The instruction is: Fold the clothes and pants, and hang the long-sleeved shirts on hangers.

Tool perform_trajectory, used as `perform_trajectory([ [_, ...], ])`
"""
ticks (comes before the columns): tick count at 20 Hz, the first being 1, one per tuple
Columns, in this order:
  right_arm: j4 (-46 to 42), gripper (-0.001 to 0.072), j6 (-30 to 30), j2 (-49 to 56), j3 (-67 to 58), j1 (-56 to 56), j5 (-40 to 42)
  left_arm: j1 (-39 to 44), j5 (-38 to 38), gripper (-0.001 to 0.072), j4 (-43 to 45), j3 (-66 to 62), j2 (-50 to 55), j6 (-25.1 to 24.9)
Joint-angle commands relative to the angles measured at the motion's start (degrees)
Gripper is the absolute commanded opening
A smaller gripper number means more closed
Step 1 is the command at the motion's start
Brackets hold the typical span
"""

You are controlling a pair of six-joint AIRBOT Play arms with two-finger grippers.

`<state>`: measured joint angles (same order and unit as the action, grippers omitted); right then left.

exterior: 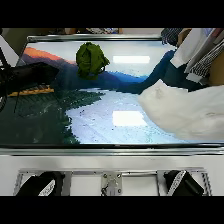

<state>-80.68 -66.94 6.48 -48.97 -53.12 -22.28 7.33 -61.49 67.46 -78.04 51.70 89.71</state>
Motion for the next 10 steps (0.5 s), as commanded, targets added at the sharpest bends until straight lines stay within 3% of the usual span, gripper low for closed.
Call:
perform_trajectory([
  [1,-1.62,0.0004,-3.85,5.79,-0.52,-3.5,11.76,-0.07,-0.07,0.0013,0.11,0.02,0.37,0.04],
  [10,1.33,0.0005,-3.82,24.55,-8.46,-3.85,24.94,-0.07,-0.46,0.0012,0.09,0.02,0.39,0.07],
])
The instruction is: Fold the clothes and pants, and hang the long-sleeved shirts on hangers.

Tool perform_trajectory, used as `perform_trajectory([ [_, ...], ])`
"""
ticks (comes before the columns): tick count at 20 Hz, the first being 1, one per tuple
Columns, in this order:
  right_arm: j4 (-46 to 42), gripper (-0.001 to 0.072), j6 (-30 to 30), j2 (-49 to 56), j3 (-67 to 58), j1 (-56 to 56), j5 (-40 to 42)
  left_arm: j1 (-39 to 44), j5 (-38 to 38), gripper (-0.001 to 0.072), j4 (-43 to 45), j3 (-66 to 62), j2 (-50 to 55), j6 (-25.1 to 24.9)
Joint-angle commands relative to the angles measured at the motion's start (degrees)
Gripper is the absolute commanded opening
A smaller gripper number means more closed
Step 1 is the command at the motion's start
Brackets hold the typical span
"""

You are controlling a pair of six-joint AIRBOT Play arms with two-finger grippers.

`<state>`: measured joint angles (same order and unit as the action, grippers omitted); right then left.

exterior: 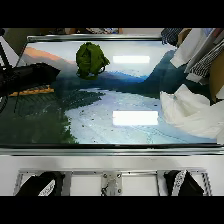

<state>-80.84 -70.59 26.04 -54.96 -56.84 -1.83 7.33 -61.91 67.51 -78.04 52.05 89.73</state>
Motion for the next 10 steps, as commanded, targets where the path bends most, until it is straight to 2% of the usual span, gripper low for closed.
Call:
perform_trajectory([
  [1,2.58,0.0005,-0.15,6.25,-3.15,-0.15,5.77,-0.07,-0.02,0.0012,0.02,0.02,0.04,0.04],
  [10,3.06,0.0006,0.26,11.91,-7.91,-0.15,7.1,-0.07,0.17,0.0013,0.48,0.04,0.04,0.02],
])
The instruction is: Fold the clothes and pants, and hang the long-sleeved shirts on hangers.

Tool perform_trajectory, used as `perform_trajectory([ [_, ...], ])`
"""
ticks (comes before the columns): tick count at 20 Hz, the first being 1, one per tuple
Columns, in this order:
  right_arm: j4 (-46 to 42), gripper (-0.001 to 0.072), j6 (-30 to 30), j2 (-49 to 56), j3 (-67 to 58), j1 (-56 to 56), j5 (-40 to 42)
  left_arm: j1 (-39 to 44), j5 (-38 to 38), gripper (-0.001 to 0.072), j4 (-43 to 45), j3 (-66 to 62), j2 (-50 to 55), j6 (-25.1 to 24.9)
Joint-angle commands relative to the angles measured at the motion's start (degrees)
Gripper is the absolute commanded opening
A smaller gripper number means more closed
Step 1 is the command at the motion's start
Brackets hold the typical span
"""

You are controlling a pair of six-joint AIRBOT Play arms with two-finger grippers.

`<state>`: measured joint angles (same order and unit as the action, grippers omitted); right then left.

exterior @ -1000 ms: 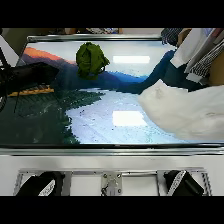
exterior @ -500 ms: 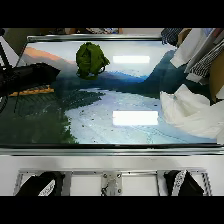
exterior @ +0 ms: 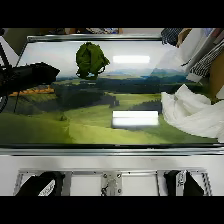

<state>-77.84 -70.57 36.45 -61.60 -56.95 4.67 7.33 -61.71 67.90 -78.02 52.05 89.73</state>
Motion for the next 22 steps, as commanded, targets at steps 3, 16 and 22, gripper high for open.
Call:
perform_trajectory([
  [3,0.07,0.0005,0.24,2.16,-1.38,-0.04,0.7,-0.07,-0.04,0.0013,0.11,0.02,0.04,0.02],
  [16,7.43,0.0006,0.2,10.14,-6.91,-7.02,7.23,-0.07,-1.18,0.0013,0.07,0.02,0.04,0.04],
  [22,7.41,0.0005,0.22,14.32,-8.94,-7.13,6.51,-0.04,-2.45,0.0012,-0.5,0.02,0.04,0.11],
])
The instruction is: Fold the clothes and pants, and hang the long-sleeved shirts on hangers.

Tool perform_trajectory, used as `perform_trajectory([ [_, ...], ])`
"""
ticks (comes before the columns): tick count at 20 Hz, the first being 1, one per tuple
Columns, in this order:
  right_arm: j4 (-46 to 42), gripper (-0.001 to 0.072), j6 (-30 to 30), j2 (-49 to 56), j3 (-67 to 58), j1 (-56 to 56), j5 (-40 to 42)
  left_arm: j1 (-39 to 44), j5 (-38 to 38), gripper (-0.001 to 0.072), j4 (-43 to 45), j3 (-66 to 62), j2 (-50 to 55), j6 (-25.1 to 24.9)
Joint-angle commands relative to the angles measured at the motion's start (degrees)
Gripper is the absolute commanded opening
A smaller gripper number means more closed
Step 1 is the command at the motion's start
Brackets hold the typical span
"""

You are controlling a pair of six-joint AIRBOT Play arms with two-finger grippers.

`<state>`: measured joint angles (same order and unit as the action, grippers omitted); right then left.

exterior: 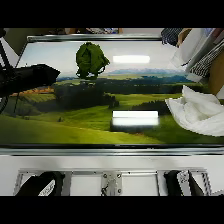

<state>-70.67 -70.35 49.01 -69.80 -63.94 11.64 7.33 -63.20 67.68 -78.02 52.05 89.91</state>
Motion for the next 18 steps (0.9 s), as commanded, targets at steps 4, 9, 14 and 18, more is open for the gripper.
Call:
perform_trajectory([
  [4,0.24,0.001,0.0,2.54,-0.72,-0.11,-1.9,-0.04,-1.84,0.0013,-0.31,0.02,0.04,0.17],
  [9,0.26,0.0544,-3.87,1.84,-0.72,-0.11,-1.75,-0.04,-1.84,0.0012,-0.26,0.02,0.04,0.17],
  [14,0.24,0.0658,-7.74,-3.19,-0.72,1.2,-1.81,-0.07,-1.81,0.0013,-0.24,0.02,0.04,0.15],
  [18,0.24,0.0658,-7.72,-11.1,-0.72,10.03,-9.01,-0.04,-1.81,0.0013,-0.22,0.02,0.04,0.15],
])
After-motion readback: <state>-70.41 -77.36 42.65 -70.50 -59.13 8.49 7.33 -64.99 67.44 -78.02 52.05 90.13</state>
